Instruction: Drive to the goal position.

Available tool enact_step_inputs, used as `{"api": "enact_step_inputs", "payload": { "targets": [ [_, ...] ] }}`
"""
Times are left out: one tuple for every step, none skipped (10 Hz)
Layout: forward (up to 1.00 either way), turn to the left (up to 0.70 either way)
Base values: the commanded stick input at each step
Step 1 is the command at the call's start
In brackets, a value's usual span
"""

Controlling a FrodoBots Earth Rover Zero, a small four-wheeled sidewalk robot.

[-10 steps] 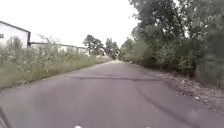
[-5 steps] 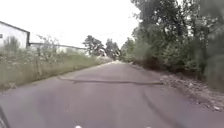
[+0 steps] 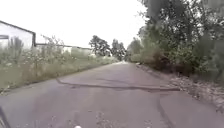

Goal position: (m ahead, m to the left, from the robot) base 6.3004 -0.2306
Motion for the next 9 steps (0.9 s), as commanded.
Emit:
{"api": "enact_step_inputs", "payload": {
  "targets": [
    [1.00,-0.05],
    [1.00,-0.05],
    [1.00,-0.05],
    [1.00,-0.06],
    [1.00,-0.09],
    [1.00,-0.12],
    [1.00,-0.12],
    [1.00,-0.12],
    [1.00,-0.12]
  ]
}}
